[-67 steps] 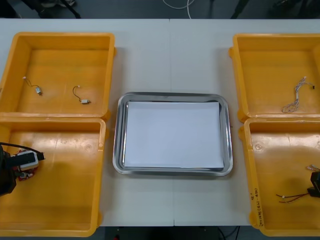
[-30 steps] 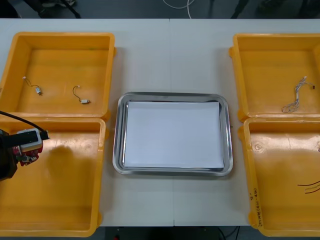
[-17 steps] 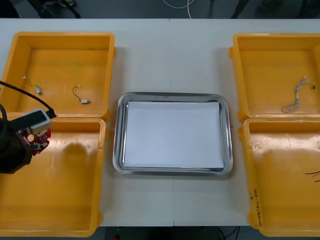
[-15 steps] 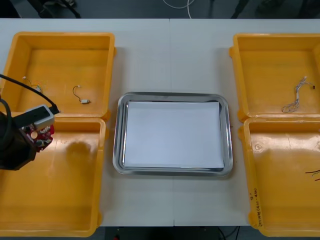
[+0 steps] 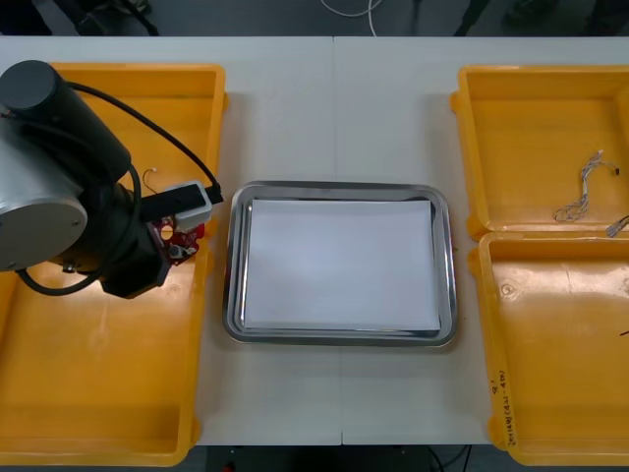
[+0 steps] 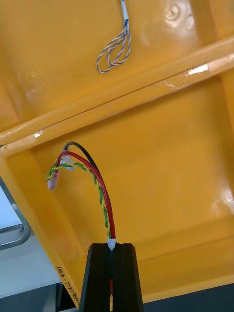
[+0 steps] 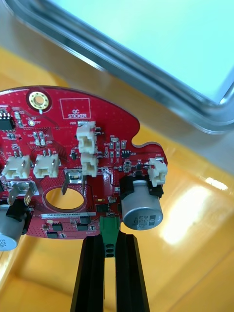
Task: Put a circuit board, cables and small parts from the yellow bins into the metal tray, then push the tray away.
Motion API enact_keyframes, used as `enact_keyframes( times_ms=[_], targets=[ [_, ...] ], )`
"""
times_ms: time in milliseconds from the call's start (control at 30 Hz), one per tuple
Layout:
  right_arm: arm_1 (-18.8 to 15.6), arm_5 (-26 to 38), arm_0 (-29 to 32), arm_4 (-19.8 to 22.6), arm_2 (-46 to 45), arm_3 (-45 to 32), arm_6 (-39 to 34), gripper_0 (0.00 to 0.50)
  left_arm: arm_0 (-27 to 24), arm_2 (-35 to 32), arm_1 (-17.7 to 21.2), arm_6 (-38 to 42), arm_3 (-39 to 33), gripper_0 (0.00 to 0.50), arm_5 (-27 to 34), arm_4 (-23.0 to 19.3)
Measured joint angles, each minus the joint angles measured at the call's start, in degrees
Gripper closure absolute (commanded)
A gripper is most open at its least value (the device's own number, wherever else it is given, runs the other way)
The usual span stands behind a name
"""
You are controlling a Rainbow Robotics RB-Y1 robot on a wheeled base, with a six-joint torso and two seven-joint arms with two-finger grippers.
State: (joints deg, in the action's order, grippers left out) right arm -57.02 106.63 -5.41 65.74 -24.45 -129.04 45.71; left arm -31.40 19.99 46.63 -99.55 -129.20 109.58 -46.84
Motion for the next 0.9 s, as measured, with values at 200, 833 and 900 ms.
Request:
enact_keyframes(
  times_ms=[200,833,900],
  targets=[
    [0.0,0.0,-3.1,0.7,2.1,1.4,6.1,0.500,-5.0,3.9,-2.9,6.1,3.7,0.500,0.0,0.1],
    [-0.1,0.6,-13.5,0.2,16.8,2.0,20.1,0.500,-15.5,17.8,-8.3,7.3,15.6,0.500,-5.3,0.8],
    [-0.1,0.7,-14.3,0.2,18.2,1.9,20.1,0.500,-16.5,19.3,-9.0,7.5,17.1,0.499,-6.0,0.9]
  ],
)
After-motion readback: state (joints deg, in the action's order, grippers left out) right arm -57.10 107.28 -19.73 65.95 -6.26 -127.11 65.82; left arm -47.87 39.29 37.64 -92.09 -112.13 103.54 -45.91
